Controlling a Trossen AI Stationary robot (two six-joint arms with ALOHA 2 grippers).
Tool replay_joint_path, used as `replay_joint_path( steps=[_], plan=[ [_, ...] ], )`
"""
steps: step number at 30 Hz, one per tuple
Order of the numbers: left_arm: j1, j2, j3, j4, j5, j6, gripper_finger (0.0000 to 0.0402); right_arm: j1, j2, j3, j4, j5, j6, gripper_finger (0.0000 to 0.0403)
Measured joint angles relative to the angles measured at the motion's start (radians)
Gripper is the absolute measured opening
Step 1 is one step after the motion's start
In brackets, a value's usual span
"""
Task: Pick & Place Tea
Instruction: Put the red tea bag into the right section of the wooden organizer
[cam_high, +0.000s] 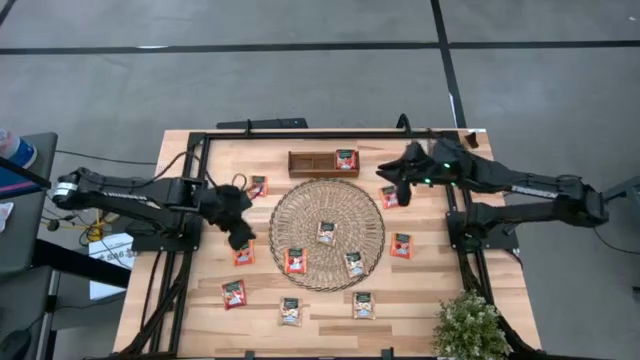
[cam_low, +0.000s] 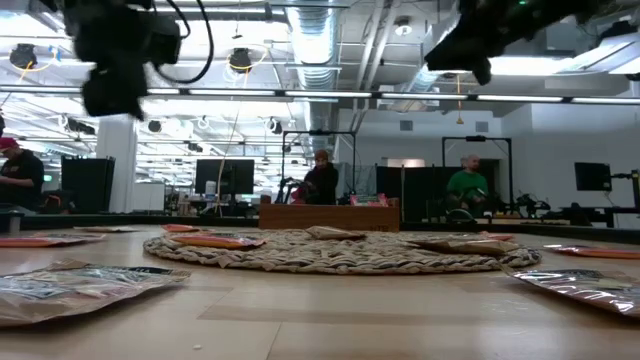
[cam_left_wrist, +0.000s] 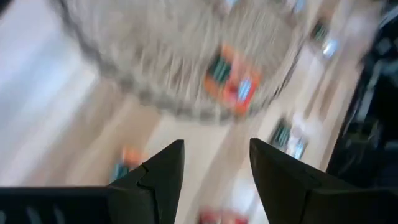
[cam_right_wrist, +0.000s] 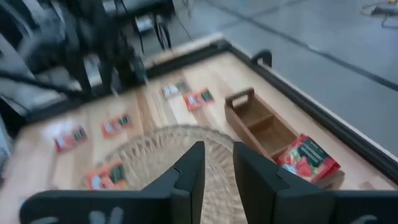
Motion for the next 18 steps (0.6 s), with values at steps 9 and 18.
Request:
replay_joint_path(
  steps=[9, 18],
  plan=[
    [-0.156, 0.171, 0.0, -0.122, 0.116, -0.098, 0.0174, 0.0, -0.3, -0.18, 0.05, 0.003, 0.084, 0.0077],
    [-0.268, 0.297, -0.001, -0.138, 0.165, -0.178, 0.0174, 0.001, -0.552, -0.28, 0.038, 0.013, 0.145, 0.0077]
  ],
)
